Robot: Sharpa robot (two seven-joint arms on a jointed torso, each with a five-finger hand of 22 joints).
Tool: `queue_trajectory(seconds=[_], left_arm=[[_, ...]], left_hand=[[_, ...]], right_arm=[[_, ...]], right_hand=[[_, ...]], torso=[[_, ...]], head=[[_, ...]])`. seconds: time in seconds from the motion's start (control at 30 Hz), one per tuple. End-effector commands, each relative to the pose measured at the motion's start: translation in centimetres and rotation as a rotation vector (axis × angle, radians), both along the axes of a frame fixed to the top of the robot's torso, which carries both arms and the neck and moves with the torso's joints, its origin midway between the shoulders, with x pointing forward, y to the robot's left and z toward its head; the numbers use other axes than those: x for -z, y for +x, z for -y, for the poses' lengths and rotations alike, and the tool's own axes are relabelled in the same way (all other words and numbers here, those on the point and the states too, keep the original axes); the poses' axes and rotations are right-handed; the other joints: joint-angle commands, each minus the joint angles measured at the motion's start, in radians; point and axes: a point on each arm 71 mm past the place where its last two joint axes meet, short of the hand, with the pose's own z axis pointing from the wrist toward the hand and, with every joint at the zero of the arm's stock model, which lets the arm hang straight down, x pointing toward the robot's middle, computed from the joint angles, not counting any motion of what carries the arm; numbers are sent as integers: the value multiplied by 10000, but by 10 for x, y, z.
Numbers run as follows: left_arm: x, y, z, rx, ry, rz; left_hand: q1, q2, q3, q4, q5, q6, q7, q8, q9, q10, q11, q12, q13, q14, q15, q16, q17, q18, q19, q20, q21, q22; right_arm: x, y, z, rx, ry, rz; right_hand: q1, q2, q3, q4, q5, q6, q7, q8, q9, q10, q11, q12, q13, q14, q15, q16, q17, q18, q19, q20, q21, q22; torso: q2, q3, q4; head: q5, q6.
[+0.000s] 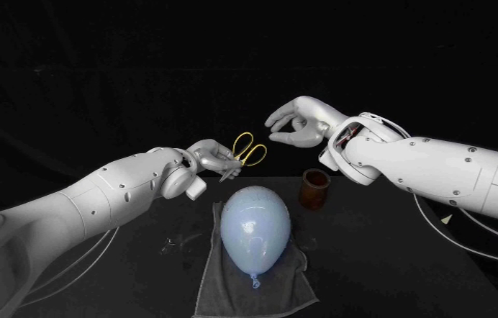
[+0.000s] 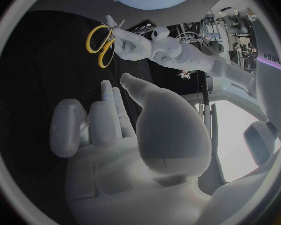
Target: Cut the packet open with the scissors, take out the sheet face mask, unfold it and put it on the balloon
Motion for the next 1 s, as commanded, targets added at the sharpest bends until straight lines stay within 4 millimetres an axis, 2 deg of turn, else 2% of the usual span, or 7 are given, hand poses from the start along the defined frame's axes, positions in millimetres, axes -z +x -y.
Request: queue_trajectory(seconds=[0.03, 0.23, 0.3, 0.47, 0.53, 0.67, 1.0], left_arm=[[-2, -1, 4, 749, 336, -361], [-7, 0, 5, 886, 544, -451], [-8, 0, 5, 897, 598, -471], [-9, 1, 8, 957, 686, -533], [-9, 1, 9, 995, 700, -556], [-10, 0, 12, 1092, 711, -595], [-11, -2, 18, 1283, 700, -652]], left_hand=[[-75, 25, 176, -93, 35, -17, 64, 45, 1176, 120, -70, 58, 7, 93, 8, 1, 25, 129, 75, -20, -53, 4], [-113, 23, 213, -119, 34, -24, 67, 52, 1187, 121, -68, 57, 6, 93, 10, -2, 31, 128, 76, -20, -53, 4], [-116, 23, 215, -121, 34, -24, 67, 52, 1188, 121, -68, 57, 6, 93, 10, -2, 32, 128, 76, -19, -53, 4], [-139, 26, 233, -131, 34, -27, 70, 57, 1195, 126, -67, 58, 7, 96, 11, -2, 36, 127, 78, -20, -53, 4], [-157, 26, 247, -142, 34, -27, 73, 61, 1200, 132, -67, 60, 8, 100, 10, 0, 40, 128, 80, -20, -53, 4], [-176, 27, 259, -151, 34, -27, 74, 66, 1206, 138, -67, 62, 8, 105, 9, 1, 44, 128, 82, -20, -52, 5], [-193, 29, 273, -161, 33, -28, 76, 71, 1212, 144, -67, 62, 9, 109, 8, 3, 48, 129, 84, -21, -52, 5]], right_arm=[[8, -5, -18, -310, -2581, 831], [12, -7, -42, -319, -3600, 1643], [14, -7, -49, -338, -3714, 1807], [20, -5, -64, -429, -3882, 2068], [22, -4, -67, -460, -3906, 2078], [27, -1, -73, -448, -4120, 1997], [39, 4, -76, -300, -4915, 1664]], right_hand=[[6, -133, -123, 41, 24, -192, -118, -106, -32, -405, 50, -30, -1, 332, 109, 241, 218, -65, -40, 74, 110, 154], [-88, -190, -515, 105, -2, -282, -269, -149, -41, -895, 122, 3, 34, 216, 186, 334, 104, -5, -246, 178, 36, 52], [-97, -191, -671, 130, -11, -290, -264, -152, -41, -922, 43, 16, 57, 203, 23, 382, 163, 2, -260, 82, 62, 106], [-36, -138, -731, 121, 14, -283, -233, -149, -40, -950, -14, 18, 63, 250, -95, 507, 348, -17, -212, -13, 142, 220], [24, -103, -760, 102, 23, -313, -201, -165, -47, -991, -114, 10, 58, 254, -234, 529, 355, -23, -203, -130, 169, 265], [78, -74, -863, 84, -7, -455, -225, -236, -80, -1297, -160, -27, 6, 281, -318, 604, 442, -35, -190, -246, 199, 323], [131, -37, -1000, 75, -44, -583, -236, -283, -110, -1561, -182, -21, -6, 334, -343, 747, 674, -79, -85, -283, 336, 524]], torso=[[-10, -8, 0], [-11, -26, 4], [-8, -26, -2], [1, -25, 30], [5, -27, 26], [-4, -28, 2], [-14, -22, -2]], head=[[18, -15], [5, -19], [6, -26], [7, -34], [16, -40], [42, -66], [37, -76]])
